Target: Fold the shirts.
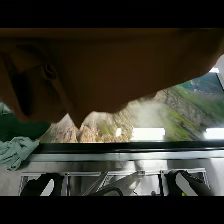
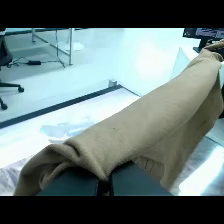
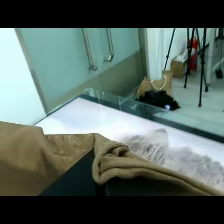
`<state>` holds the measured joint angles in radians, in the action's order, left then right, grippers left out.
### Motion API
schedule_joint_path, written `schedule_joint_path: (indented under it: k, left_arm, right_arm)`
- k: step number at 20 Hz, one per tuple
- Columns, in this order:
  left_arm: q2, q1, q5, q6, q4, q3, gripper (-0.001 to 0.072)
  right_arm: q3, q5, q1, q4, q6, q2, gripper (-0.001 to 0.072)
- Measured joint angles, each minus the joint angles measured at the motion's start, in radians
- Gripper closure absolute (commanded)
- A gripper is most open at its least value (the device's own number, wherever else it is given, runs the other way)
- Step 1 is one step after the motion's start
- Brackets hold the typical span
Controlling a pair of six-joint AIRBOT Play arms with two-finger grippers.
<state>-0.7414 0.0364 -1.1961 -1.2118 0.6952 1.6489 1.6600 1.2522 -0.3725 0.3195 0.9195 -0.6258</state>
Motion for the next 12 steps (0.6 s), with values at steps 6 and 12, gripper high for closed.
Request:
schedule_joint_path:
  k: [6,12]
  left_arm:
    - [-0.142,-0.121,0.025,0.024,0.003,-0.340,0.0691]
    - [-0.597,-0.269,0.325,0.114,-0.009,-0.507,0.0596]
  right_arm:
    - [-0.324,0.052,0.104,-0.051,-0.012,-0.144,0.0693]
    - [-0.661,-0.210,0.232,-0.030,-0.141,-0.446,0.0671]
